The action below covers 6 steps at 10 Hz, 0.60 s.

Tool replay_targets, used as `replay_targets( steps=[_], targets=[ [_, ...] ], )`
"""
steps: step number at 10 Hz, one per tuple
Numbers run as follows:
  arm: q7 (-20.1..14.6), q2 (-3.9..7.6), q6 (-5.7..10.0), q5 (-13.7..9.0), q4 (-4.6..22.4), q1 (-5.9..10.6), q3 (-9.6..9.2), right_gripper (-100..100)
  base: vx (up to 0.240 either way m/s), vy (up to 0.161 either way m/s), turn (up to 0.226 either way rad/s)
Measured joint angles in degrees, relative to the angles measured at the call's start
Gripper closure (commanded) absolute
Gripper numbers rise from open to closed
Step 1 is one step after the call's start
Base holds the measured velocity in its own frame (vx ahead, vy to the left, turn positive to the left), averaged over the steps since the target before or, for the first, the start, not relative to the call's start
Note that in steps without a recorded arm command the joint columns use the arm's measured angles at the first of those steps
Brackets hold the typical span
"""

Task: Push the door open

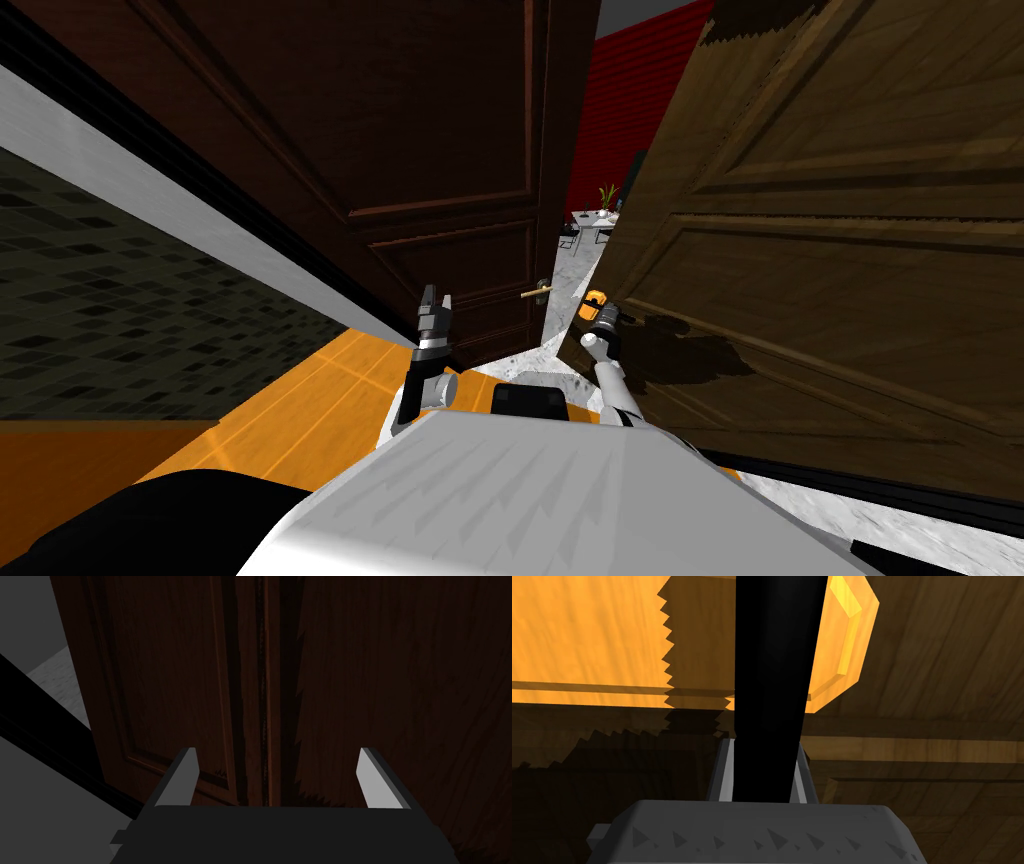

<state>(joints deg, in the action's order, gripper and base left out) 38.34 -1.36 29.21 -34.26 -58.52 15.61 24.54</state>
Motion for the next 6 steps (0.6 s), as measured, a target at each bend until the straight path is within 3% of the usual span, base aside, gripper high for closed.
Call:
replay_targets(
  steps=[2, 4, 6],
  targets=[
    [0.56, 0.84, 1.56, -1.04, 2.96, 1.69, 0.97, 100, 0.039, -0.02, 0.153],
    [3.81, -0.33, 1.85, -2.98, 2.2, 1.85, 3.38, 100, 0.039, -0.027, 0.099],
    [6.39, -0.41, 2.87, -4.92, 3.07, 2.36, 5.35, 100, 0.051, -0.028, 0.177]
  ],
)
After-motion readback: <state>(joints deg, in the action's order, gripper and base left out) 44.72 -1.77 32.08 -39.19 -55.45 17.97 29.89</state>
